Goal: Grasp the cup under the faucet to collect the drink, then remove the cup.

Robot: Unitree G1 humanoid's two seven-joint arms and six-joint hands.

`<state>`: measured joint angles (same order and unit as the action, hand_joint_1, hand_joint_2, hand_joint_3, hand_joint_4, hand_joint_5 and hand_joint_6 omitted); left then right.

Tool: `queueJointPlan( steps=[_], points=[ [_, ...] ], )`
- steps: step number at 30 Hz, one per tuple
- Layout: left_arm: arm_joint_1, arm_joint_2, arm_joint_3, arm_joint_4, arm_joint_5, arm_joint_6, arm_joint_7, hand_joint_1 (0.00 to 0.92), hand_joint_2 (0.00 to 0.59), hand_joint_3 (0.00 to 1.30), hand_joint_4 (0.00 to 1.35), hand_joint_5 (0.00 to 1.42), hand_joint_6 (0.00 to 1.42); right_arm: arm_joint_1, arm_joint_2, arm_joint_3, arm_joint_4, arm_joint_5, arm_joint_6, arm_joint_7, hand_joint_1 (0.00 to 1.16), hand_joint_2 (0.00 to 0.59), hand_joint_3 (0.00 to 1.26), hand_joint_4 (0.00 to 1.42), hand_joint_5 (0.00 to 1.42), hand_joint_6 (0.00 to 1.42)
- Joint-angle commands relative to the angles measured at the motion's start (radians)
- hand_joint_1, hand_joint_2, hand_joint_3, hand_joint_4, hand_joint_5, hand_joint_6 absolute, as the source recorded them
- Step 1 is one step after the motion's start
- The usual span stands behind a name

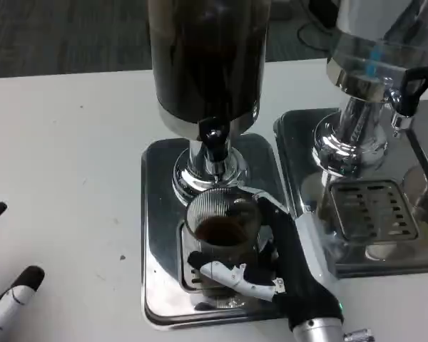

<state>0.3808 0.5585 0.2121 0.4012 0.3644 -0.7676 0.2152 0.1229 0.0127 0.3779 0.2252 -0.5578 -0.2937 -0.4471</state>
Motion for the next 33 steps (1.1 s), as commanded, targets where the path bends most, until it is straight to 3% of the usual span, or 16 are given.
queueJointPlan(
  steps=[1, 8, 13, 16, 20, 26, 33],
  points=[
    [-0.017, -0.003, -0.023, 0.008, 0.003, -0.002, -0.018, 0.000, 0.193, 0.06, 0.00, 0.07, 0.00, 0.033, -0.007, -0.018, -0.062, 0.009, -0.028, -0.017, 0.93, 0.183, 0.41, 0.60, 0.80, 1.21],
    [-0.048, -0.006, -0.070, 0.003, 0.021, 0.004, -0.030, 0.000, 0.193, 0.06, 0.00, 0.07, 0.00, 0.090, -0.043, -0.039, -0.162, -0.028, -0.025, -0.028, 0.94, 0.185, 0.43, 0.61, 0.81, 1.24],
    [-0.056, -0.009, -0.096, 0.001, 0.025, 0.000, -0.033, 0.000, 0.193, 0.06, 0.00, 0.07, 0.00, 0.126, -0.052, -0.056, -0.212, -0.021, -0.024, -0.018, 0.94, 0.184, 0.43, 0.61, 0.81, 1.24],
    [-0.058, -0.010, -0.107, -0.004, 0.032, -0.002, -0.035, 0.000, 0.193, 0.06, 0.00, 0.07, 0.00, 0.159, -0.057, -0.069, -0.240, 0.037, -0.043, 0.016, 0.94, 0.184, 0.44, 0.61, 0.81, 1.24],
    [-0.064, -0.009, -0.120, -0.006, 0.041, 0.001, -0.034, 0.000, 0.193, 0.06, 0.00, 0.07, 0.00, 0.192, -0.092, -0.077, -0.290, 0.021, -0.054, 0.025, 0.94, 0.183, 0.44, 0.61, 0.81, 1.24],
    [-0.079, -0.016, -0.140, 0.004, 0.048, -0.002, -0.033, 0.000, 0.194, 0.06, 0.00, 0.07, 0.00, 0.205, -0.095, -0.088, -0.318, 0.043, -0.058, 0.038, 0.93, 0.183, 0.44, 0.62, 0.82, 1.25],
    [-0.084, -0.012, -0.153, -0.005, 0.061, 0.007, -0.027, 0.000, 0.194, 0.06, 0.00, 0.06, 0.00, 0.265, -0.133, -0.102, -0.407, 0.032, -0.083, 0.071, 0.93, 0.183, 0.45, 0.62, 0.82, 1.25]
  ],
)
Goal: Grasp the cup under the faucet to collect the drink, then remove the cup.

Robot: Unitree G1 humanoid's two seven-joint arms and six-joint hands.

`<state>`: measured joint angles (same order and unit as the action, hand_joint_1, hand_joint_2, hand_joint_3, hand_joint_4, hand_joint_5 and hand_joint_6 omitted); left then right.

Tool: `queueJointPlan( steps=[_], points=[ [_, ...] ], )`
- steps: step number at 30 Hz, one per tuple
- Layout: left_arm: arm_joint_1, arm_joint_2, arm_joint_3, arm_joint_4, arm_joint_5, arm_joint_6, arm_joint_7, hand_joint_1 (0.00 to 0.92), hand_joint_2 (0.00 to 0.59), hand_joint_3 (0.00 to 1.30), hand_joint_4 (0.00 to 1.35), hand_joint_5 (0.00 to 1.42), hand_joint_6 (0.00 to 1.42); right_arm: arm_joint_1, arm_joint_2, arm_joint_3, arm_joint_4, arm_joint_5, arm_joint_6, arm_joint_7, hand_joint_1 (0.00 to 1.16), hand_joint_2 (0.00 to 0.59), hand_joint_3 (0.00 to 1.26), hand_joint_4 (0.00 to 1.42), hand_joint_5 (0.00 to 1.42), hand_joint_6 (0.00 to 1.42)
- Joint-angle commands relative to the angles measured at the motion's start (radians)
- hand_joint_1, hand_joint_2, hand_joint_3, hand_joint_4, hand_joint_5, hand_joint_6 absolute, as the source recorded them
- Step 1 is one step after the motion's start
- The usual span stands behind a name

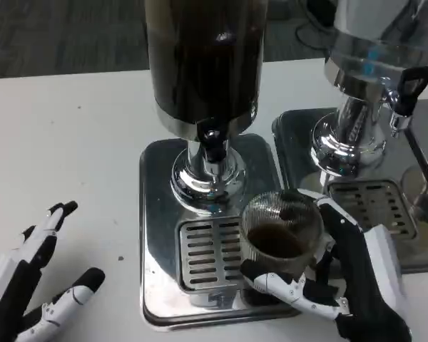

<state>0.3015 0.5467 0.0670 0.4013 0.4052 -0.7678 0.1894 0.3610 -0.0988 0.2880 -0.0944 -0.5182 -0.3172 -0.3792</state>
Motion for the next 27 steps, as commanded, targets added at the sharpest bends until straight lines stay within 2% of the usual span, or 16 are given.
queueJointPlan(
  steps=[1, 3, 6, 18, 20, 23, 27],
  points=[
    [-0.006, 0.002, -0.009, -0.006, 0.022, 0.007, 0.000, 0.000, 0.194, 0.06, 0.00, 0.06, 0.00, 0.038, -0.026, -0.011, -0.101, -0.006, -0.063, 0.009, 0.93, 0.183, 0.45, 0.62, 0.82, 1.25],
    [-0.004, 0.004, -0.008, -0.013, 0.026, 0.007, 0.001, 0.000, 0.194, 0.06, 0.00, 0.06, 0.00, 0.061, -0.040, -0.008, -0.131, -0.027, -0.069, 0.014, 0.93, 0.183, 0.45, 0.62, 0.82, 1.25],
    [0.006, 0.004, -0.005, -0.031, 0.032, 0.007, 0.000, 0.000, 0.194, 0.06, 0.00, 0.06, 0.00, 0.088, -0.054, 0.001, -0.169, -0.019, -0.074, 0.048, 0.93, 0.183, 0.46, 0.62, 0.82, 1.25],
    [0.044, -0.001, 0.003, -0.067, 0.036, 0.003, 0.004, 0.000, 0.194, 0.06, 0.00, 0.06, 0.00, 0.124, -0.057, 0.005, -0.221, -0.024, -0.084, 0.082, 0.93, 0.183, 0.50, 0.62, 0.82, 1.25],
    [0.058, 0.006, 0.009, -0.081, 0.037, 0.001, 0.003, 0.000, 0.194, 0.06, 0.00, 0.06, 0.00, 0.127, -0.073, 0.005, -0.248, -0.082, -0.091, 0.071, 0.93, 0.183, 0.51, 0.62, 0.82, 1.25],
    [0.096, 0.010, 0.011, -0.158, 0.077, 0.020, 0.000, 0.000, 0.195, 0.04, 0.00, 0.04, 0.00, 0.153, -0.096, 0.007, -0.273, -0.085, -0.116, 0.087, 0.93, 0.183, 0.52, 0.62, 0.82, 1.25],
    [0.139, 0.020, 0.020, -0.264, 0.145, 0.052, -0.002, 0.000, 0.195, 0.00, 0.00, 0.02, 0.00, 0.168, -0.092, 0.017, -0.289, -0.091, -0.114, 0.096, 0.93, 0.181, 0.52, 0.62, 0.82, 1.25]
  ],
)
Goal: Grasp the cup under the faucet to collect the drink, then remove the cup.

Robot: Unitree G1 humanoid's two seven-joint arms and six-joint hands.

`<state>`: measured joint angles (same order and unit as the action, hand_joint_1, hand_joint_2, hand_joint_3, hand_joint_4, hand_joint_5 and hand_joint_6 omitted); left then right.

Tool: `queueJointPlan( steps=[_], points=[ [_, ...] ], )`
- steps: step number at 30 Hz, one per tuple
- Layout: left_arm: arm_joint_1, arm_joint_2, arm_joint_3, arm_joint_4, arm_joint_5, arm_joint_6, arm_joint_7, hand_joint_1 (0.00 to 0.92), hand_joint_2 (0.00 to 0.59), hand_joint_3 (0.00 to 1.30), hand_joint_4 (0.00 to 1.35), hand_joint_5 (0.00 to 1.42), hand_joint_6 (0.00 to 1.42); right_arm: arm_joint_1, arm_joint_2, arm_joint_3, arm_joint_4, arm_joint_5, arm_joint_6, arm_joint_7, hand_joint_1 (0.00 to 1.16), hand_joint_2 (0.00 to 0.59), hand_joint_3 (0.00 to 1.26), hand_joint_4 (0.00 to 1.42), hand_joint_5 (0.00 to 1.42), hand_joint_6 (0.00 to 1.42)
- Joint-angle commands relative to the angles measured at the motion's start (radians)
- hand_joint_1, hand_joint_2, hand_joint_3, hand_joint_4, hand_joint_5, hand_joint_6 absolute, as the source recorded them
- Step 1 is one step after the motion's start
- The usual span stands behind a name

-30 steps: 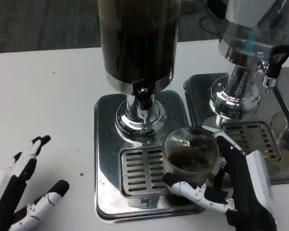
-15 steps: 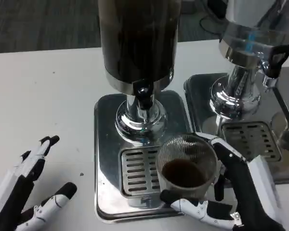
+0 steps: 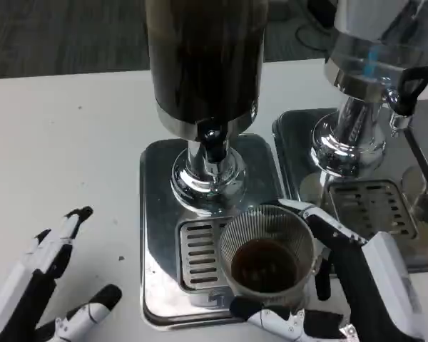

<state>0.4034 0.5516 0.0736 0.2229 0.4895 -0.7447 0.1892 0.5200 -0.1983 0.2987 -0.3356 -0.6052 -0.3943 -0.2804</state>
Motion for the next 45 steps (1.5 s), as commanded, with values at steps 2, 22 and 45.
queueJointPlan(
  steps=[2, 22, 45],
  points=[
    [0.065, 0.001, 0.018, -0.142, 0.110, 0.050, 0.016, 0.000, 0.196, 0.00, 0.00, 0.02, 0.00, 0.029, 0.011, -0.003, -0.061, 0.017, -0.030, 0.002, 0.93, 0.181, 0.52, 0.62, 0.82, 1.25],
    [0.334, -0.042, 0.081, -0.317, 0.299, 0.092, 0.197, 0.000, 0.166, 0.00, 0.00, 0.00, 0.00, 0.060, -0.038, -0.021, -0.075, 0.118, -0.090, 0.110, 0.91, 0.178, 0.52, 0.64, 0.84, 1.26],
    [0.344, -0.055, 0.078, -0.338, 0.295, 0.130, 0.191, 0.000, 0.165, 0.00, 0.00, 0.00, 0.00, 0.027, -0.019, -0.020, -0.051, 0.145, -0.091, 0.153, 0.92, 0.174, 0.53, 0.65, 0.86, 1.27]
  ],
)
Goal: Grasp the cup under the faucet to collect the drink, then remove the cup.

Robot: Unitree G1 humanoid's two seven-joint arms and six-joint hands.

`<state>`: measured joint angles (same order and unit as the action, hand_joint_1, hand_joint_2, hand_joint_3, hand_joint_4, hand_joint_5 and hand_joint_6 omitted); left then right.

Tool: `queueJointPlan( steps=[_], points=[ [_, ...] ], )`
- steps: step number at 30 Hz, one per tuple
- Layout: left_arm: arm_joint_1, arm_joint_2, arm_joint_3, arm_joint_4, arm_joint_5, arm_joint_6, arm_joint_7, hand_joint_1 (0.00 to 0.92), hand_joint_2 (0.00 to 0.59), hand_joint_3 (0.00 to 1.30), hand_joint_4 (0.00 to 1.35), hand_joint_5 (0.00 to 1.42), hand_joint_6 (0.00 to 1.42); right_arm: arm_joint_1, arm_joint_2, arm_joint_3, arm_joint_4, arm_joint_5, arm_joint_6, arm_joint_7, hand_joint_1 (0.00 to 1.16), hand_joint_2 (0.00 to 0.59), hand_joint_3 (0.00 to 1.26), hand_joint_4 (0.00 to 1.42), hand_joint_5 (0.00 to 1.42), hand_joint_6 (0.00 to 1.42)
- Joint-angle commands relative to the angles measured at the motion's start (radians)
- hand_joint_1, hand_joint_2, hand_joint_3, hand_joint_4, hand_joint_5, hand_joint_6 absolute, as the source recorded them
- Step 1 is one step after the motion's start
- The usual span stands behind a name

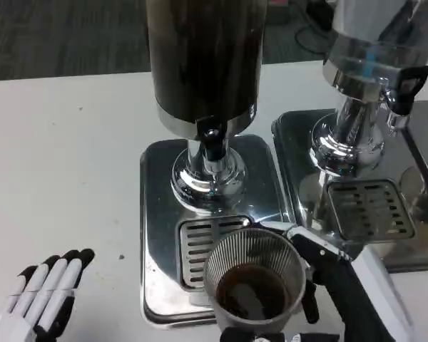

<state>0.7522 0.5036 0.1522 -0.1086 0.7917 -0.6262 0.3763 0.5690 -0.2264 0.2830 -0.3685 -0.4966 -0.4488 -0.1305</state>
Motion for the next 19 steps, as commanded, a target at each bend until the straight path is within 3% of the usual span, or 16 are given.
queueJointPlan(
  steps=[1, 19],
  points=[
    [-0.008, -0.009, -0.002, -0.004, -0.008, 0.012, 0.004, 0.000, 0.165, 0.00, 0.00, 0.00, 0.00, -0.022, 0.011, -0.004, -0.017, 0.035, -0.038, 0.002, 0.92, 0.174, 0.53, 0.65, 0.86, 1.26],
    [-0.026, -0.002, -0.012, 0.009, -0.021, 0.011, -0.004, 0.000, 0.165, 0.00, 0.00, 0.00, 0.00, -0.023, 0.017, -0.008, -0.006, 0.032, -0.052, -0.012, 0.93, 0.165, 0.54, 0.66, 0.86, 1.26]
  ],
)
